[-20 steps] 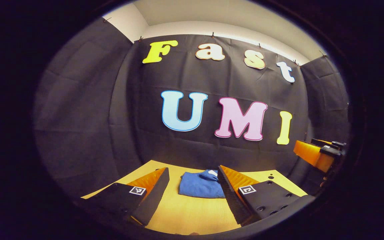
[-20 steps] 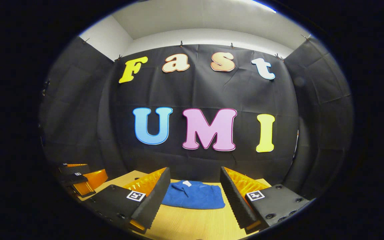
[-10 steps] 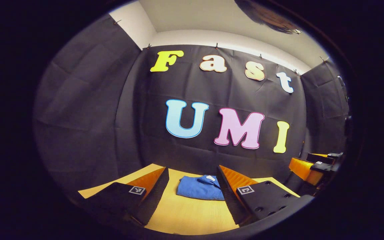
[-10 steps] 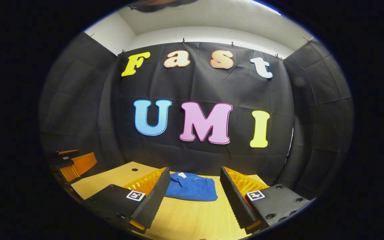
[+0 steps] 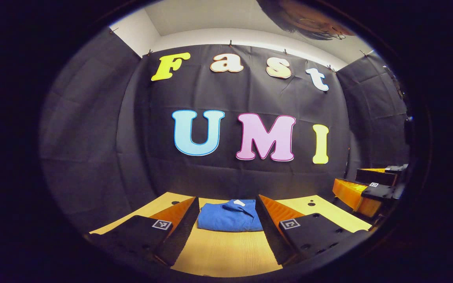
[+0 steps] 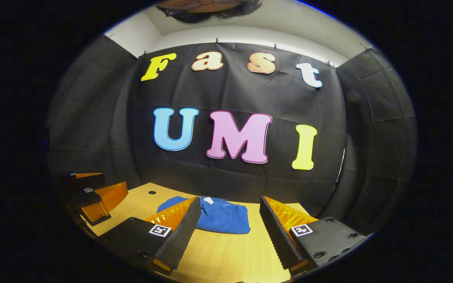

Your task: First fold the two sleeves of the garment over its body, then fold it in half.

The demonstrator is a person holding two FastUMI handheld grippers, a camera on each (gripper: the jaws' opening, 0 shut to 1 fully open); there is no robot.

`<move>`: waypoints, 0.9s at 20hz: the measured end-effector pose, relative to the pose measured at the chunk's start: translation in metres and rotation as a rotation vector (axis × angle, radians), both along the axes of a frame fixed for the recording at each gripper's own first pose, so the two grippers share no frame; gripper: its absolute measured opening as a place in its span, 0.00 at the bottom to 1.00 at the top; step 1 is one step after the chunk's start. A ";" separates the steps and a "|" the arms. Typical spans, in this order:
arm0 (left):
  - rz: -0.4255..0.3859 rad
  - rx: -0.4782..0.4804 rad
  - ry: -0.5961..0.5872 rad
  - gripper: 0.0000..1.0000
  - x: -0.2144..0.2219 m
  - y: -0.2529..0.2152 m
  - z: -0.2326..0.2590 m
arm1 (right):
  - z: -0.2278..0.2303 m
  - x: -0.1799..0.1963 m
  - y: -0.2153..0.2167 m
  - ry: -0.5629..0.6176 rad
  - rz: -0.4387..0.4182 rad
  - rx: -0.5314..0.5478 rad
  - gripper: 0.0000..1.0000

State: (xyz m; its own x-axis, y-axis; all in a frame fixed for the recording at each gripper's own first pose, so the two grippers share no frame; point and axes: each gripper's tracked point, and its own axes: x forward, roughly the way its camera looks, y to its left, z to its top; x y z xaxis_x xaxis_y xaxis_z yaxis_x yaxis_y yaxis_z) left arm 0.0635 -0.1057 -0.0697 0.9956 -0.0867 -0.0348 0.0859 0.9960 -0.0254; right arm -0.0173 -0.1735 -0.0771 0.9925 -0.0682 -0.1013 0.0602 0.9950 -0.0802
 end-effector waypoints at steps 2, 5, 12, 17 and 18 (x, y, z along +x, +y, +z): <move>0.000 0.002 0.019 0.82 0.004 -0.001 -0.006 | -0.005 0.006 0.002 0.007 0.006 0.015 0.94; 0.019 0.000 0.029 0.82 0.009 -0.001 -0.008 | -0.010 0.009 0.004 0.027 0.020 0.019 0.87; 0.059 -0.017 0.047 0.82 0.020 0.009 -0.006 | 0.001 0.014 0.012 -0.006 0.059 -0.022 0.94; 0.048 -0.020 0.016 0.82 0.017 0.003 0.004 | 0.001 0.018 0.016 0.006 0.062 -0.009 0.87; 0.054 -0.018 0.014 0.82 0.018 0.006 0.004 | 0.003 0.020 0.018 0.002 0.062 -0.006 0.87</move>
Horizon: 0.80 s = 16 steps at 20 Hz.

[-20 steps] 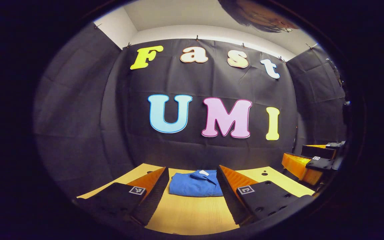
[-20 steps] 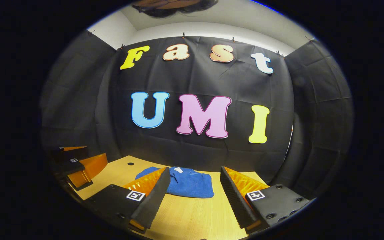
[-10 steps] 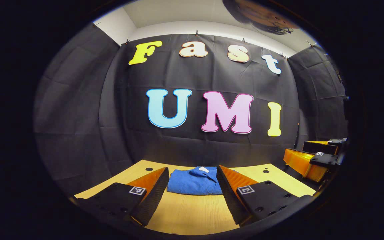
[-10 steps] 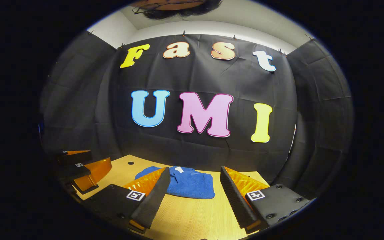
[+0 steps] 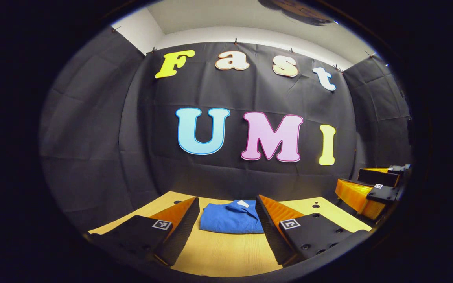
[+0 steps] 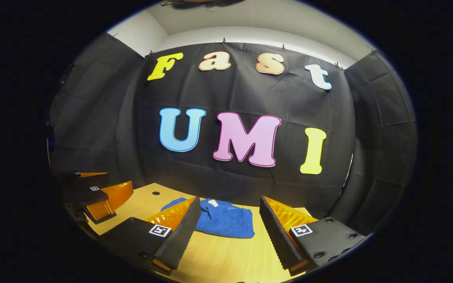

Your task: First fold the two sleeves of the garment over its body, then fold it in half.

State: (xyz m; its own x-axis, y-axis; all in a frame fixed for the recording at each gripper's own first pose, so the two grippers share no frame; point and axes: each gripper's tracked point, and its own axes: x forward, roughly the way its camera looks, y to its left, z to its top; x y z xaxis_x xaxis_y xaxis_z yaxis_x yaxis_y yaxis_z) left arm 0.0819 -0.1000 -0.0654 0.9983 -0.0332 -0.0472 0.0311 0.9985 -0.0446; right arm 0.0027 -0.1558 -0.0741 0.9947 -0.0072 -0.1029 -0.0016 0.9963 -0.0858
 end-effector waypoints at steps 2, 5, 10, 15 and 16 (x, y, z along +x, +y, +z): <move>0.005 0.001 -0.007 0.82 0.001 0.003 0.003 | 0.004 0.000 0.001 -0.013 -0.003 -0.016 0.87; -0.004 0.001 -0.019 0.82 0.003 0.002 0.007 | 0.004 0.001 0.006 -0.013 0.000 -0.023 0.87; -0.011 -0.009 -0.006 0.82 0.010 0.003 0.005 | 0.004 0.007 0.009 -0.014 -0.007 0.000 0.94; 0.002 -0.005 -0.007 0.82 0.019 0.007 0.009 | 0.008 0.015 0.010 -0.020 -0.003 0.011 0.94; 0.003 -0.004 -0.008 0.82 0.021 0.009 0.011 | 0.009 0.016 0.010 -0.022 -0.001 0.015 0.94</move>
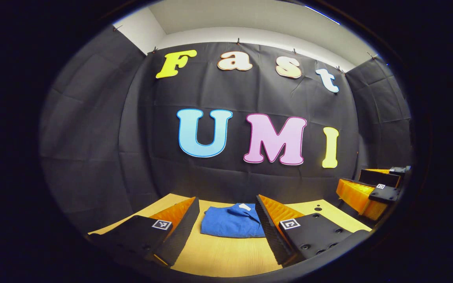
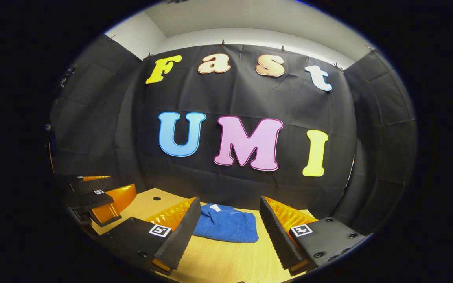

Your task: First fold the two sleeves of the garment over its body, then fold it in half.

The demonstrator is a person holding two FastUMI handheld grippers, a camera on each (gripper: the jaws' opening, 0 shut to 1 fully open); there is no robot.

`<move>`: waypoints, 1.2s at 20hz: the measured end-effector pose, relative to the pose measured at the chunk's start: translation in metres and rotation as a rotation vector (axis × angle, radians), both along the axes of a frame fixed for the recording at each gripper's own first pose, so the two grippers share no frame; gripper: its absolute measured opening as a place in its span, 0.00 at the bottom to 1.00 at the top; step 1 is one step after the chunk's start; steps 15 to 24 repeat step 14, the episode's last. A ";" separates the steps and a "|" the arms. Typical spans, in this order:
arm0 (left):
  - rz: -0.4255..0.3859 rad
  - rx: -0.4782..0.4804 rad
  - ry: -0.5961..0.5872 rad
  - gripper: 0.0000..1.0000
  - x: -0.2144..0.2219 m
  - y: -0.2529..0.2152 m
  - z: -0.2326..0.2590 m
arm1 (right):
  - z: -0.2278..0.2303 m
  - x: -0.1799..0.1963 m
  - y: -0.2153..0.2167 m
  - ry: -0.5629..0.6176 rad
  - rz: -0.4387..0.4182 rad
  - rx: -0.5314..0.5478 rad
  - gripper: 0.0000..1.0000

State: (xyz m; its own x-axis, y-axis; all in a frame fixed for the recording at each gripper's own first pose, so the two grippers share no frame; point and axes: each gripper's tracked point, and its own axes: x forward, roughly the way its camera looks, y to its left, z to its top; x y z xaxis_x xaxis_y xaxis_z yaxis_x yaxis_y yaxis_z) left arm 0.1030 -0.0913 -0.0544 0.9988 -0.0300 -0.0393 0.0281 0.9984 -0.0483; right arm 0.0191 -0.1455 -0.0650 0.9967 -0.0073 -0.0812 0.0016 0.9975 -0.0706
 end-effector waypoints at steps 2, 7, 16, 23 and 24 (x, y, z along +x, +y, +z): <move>0.003 -0.004 -0.013 0.82 0.001 0.001 0.008 | -0.003 0.001 0.003 0.008 0.015 0.008 0.94; 0.028 0.025 -0.058 0.82 -0.002 0.007 0.027 | -0.005 0.001 0.019 0.020 0.071 0.003 0.94; 0.049 0.032 -0.055 0.82 -0.014 0.020 0.030 | 0.001 0.009 0.039 0.016 0.121 0.018 0.94; 0.049 0.032 -0.055 0.82 -0.014 0.020 0.030 | 0.001 0.009 0.039 0.016 0.121 0.018 0.94; 0.049 0.032 -0.055 0.82 -0.014 0.020 0.030 | 0.001 0.009 0.039 0.016 0.121 0.018 0.94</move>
